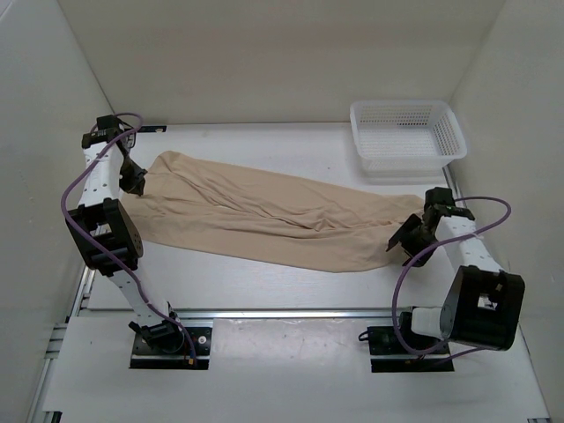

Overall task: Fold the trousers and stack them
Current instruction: Flatten the trousers out

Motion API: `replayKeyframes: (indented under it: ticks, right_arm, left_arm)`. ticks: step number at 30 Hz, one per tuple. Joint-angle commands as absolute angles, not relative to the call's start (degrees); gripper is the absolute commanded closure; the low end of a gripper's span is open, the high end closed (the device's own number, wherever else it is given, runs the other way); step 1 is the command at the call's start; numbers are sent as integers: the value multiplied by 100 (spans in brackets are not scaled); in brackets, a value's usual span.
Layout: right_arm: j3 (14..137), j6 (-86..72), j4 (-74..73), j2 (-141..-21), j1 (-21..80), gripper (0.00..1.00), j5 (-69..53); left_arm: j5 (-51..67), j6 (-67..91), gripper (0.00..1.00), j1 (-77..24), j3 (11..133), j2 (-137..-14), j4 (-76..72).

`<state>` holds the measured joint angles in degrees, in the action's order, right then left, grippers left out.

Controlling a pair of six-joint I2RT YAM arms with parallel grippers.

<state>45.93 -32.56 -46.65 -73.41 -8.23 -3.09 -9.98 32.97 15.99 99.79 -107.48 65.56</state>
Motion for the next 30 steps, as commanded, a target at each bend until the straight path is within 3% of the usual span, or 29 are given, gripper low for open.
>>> replayKeyframes:
  ticks: [1,3,4,7,8,17,28,29,30]
  right_arm:
    - [4614,-3208,-3860,-7549,-826,38,-528]
    - [4675,-3208,-3675,-7795,-826,48,-422]
    - [4745,-3208,-3500,-7865,-826,59,-361]
    - [4956,-3094,-3393,-8068,-826,80,-176]
    - [5105,-3042,-3393,-8138,-826,100,-89]
    - [6185,-2865,-4376,-7655,-475,100,211]
    - [8321,-2761,-4375,-10000,632,100,201]
    - [8384,-2699,-4447,-10002,798,95,307]
    - [8385,-2698,-4508,-10002,852,83,421]
  left_arm:
    - [-949,3243,90,1591,9949,-10485,6557]
    - [-949,3243,90,1591,9949,-10485,6557]
    - [-949,3243,90,1591,9949,-10485,6557]
    - [-949,3190,90,1591,9949,-10485,6557]
    - [-1001,3190,90,1591,9949,-10485,6557]
    - [-1055,3190,90,1591,10055,-10433,6609]
    - [-1107,3190,90,1591,10116,-10485,6662]
    - [-1107,3190,90,1591,10064,-10485,6662]
    - [-1107,3190,90,1591,10063,-10485,6662]
